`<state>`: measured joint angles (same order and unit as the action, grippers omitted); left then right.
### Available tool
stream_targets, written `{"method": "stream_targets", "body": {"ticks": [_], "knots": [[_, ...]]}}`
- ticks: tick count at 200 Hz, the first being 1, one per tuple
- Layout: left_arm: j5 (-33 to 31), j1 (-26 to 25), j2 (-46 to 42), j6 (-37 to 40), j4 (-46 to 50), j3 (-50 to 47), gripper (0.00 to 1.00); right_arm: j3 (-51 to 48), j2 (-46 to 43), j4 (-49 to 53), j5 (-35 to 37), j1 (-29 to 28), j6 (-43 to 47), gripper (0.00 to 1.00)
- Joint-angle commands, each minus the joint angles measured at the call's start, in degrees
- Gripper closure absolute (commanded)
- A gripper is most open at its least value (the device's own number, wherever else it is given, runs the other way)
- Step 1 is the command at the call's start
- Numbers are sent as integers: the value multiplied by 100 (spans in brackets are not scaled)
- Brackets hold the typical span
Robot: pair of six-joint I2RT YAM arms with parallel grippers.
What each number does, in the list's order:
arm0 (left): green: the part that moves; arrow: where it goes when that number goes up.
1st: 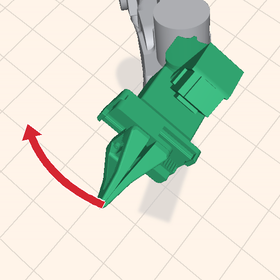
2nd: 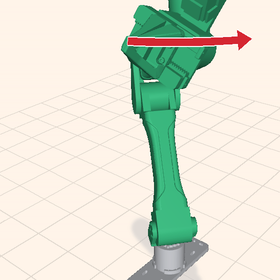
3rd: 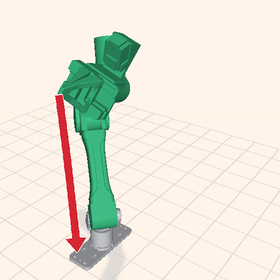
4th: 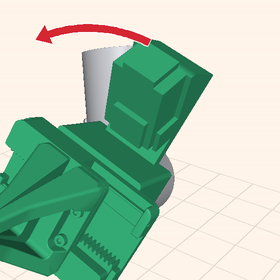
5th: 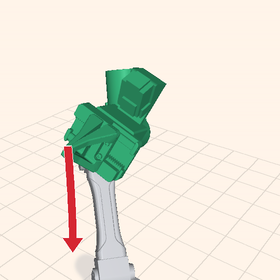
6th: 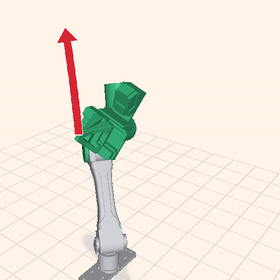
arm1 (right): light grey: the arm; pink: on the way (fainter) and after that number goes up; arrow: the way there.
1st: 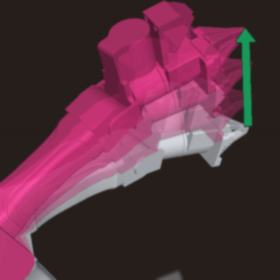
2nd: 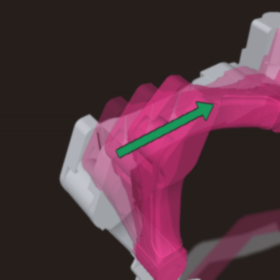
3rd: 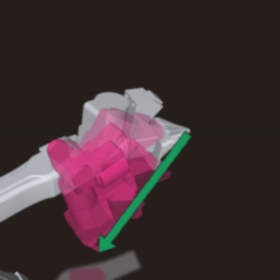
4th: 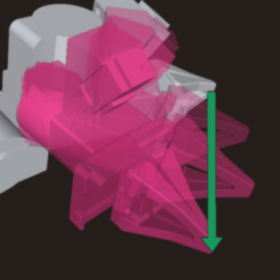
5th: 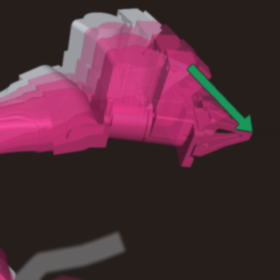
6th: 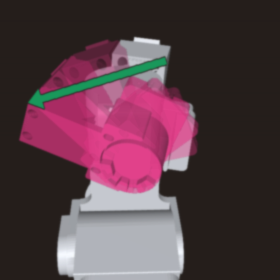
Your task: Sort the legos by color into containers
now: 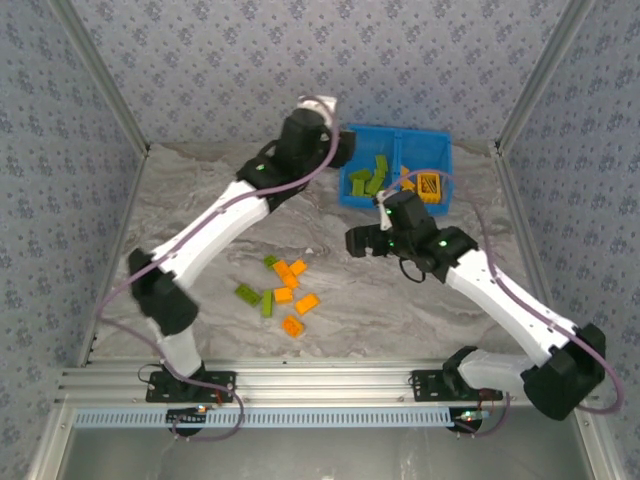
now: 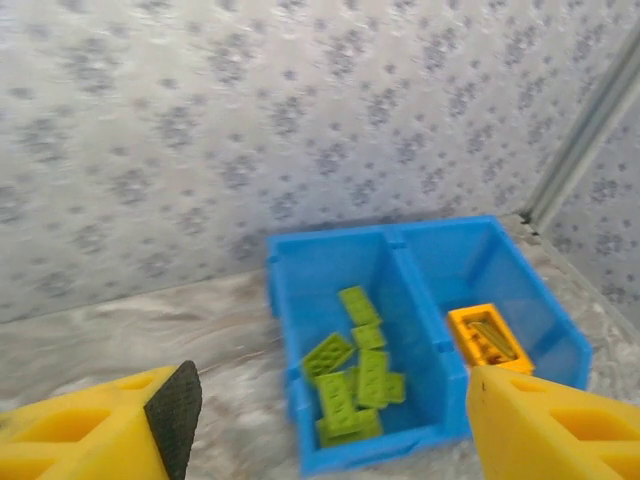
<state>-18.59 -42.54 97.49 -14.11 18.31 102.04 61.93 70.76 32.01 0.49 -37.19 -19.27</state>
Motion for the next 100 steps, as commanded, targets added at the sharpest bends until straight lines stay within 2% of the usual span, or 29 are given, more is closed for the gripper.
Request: {"method": "stream_targets", "body": {"ticks": [1,37,57,71,100], "knots": [[-444,190,-890,-118,112,-1214,26,447,654,-147,-318,-408,445,0],[-668,482,-2638,-556,771,-3114,23,1502,2273,72,-219,-1121,784,0],[-933,517,-3382,-730,1323,-3878,23,2060,3212,86,-288,-1371,1013,6],[-1124,539,-3790,-899,1724,-4263,22,2441,3806,137,-289,-1457,1090,14],[-1407,580,-4397,-1189,2444,-4689,21,3218,4888,416,-41,-1539,1076,39]]}}
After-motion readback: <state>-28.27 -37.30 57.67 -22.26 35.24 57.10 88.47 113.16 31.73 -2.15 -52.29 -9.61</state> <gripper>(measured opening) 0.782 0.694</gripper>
